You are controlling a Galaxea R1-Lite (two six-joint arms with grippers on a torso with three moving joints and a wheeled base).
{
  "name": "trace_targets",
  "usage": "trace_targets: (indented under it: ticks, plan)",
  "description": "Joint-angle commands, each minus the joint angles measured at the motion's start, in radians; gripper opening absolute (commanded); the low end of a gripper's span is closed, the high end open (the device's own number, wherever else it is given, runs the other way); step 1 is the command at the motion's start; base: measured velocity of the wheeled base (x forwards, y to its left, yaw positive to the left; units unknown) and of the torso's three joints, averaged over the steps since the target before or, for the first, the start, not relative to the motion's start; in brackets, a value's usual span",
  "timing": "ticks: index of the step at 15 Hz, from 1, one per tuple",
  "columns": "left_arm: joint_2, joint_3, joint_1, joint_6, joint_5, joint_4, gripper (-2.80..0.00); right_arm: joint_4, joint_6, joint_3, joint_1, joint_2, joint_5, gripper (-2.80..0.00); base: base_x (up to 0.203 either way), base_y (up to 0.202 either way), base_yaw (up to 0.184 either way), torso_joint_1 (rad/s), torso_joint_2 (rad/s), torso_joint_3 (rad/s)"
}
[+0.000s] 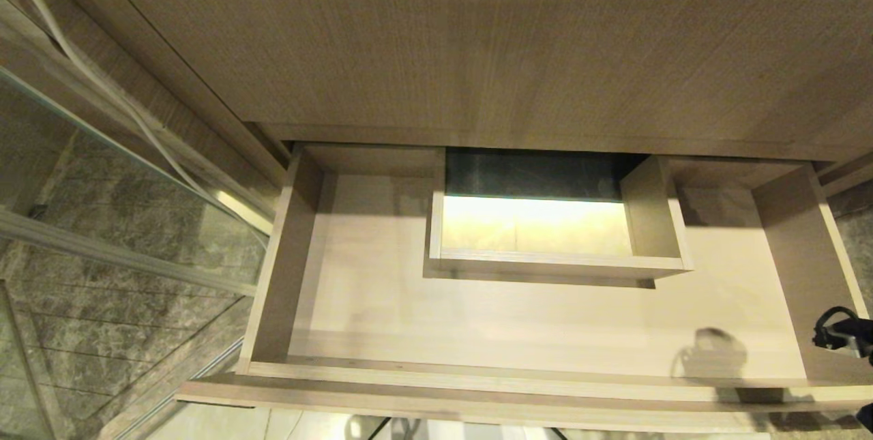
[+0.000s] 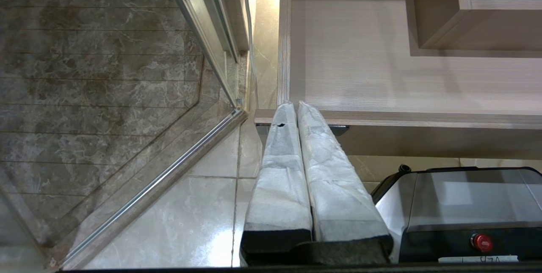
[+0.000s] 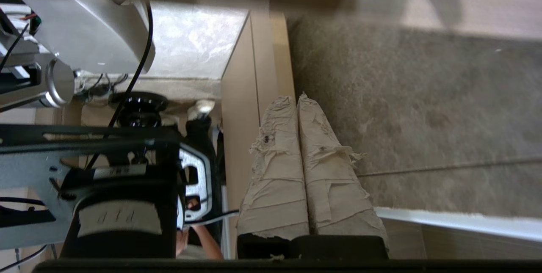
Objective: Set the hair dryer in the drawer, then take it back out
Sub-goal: Close the drawer
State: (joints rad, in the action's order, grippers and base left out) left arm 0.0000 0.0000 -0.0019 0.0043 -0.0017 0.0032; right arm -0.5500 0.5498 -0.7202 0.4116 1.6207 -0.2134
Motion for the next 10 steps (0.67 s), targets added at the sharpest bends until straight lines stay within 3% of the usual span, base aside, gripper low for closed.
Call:
trace_targets:
  ticks: [1,4,10]
  plan:
    - [0.0,0.002,0.0,0.0,0.0,0.0,-2.8,0.03,0.004,-0.002,0.0,0.096,-0.001,-2.8,0.0,0.0,0.0,0.0,0.0,0.0]
    - [0.0,0.002,0.0,0.0,0.0,0.0,-2.8,0.11,0.008,-0.001,-0.003,0.152,0.001,-2.8,0.0,0.0,0.0,0.0,0.0,0.0]
    - [0.0,0.001,0.0,0.0,0.0,0.0,-2.8,0.121,0.004,-0.02,0.003,0.148,0.008,-2.8,0.0,0.0,0.0,0.0,0.0,0.0]
